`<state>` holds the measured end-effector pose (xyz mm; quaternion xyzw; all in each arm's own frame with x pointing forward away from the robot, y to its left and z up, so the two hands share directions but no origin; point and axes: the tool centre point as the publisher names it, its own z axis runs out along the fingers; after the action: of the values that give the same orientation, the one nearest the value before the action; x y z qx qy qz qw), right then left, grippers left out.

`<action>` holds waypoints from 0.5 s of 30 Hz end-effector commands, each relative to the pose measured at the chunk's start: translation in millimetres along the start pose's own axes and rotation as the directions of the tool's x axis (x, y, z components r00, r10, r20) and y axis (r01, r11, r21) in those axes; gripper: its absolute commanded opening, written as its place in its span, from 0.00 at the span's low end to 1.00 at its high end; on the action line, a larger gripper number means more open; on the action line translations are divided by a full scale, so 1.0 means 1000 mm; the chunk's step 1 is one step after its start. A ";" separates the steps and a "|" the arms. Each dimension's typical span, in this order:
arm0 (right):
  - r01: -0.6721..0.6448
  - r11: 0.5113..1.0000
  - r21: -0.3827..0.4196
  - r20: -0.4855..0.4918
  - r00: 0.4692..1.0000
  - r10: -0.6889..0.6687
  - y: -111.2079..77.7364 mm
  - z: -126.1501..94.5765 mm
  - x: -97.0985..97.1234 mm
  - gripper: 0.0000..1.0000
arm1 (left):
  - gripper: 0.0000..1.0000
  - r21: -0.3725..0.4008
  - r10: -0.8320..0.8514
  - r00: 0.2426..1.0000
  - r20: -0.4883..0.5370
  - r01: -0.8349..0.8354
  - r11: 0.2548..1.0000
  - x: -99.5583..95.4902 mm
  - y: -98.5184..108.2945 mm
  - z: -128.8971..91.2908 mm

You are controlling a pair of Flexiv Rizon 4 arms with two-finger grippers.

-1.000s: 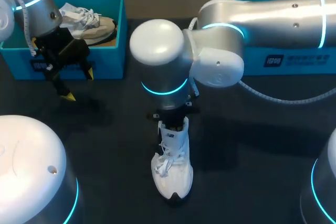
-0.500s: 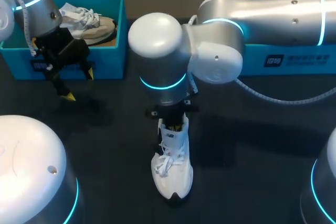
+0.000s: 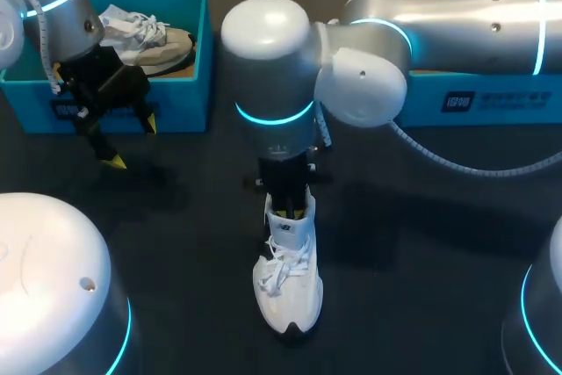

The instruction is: Take the shoe out of the shoebox, open the shoe tongue, remove and reinsert the insole, then place the shoe into the shoebox

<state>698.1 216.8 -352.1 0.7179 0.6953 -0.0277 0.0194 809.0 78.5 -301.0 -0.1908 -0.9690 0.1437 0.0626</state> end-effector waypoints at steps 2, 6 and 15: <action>0.011 0.999 0.036 -0.030 1.000 -0.010 0.008 0.008 -0.006 0.13 | 1.00 -0.004 0.000 1.000 0.000 0.000 1.000 0.001 0.000 -0.001; 0.032 0.998 0.057 -0.043 0.999 -0.029 0.015 0.011 -0.006 0.15 | 1.00 -0.004 0.000 1.000 0.000 0.000 1.000 0.001 0.000 -0.001; 0.046 0.992 0.118 -0.046 0.998 -0.041 0.011 0.007 -0.003 0.45 | 1.00 -0.004 0.000 1.000 0.000 0.000 1.000 0.001 0.000 -0.001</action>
<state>708.2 209.9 -360.7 0.7034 0.7078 -0.0503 -0.0411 809.0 78.4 -301.0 -0.1908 -0.9690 0.1437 0.0626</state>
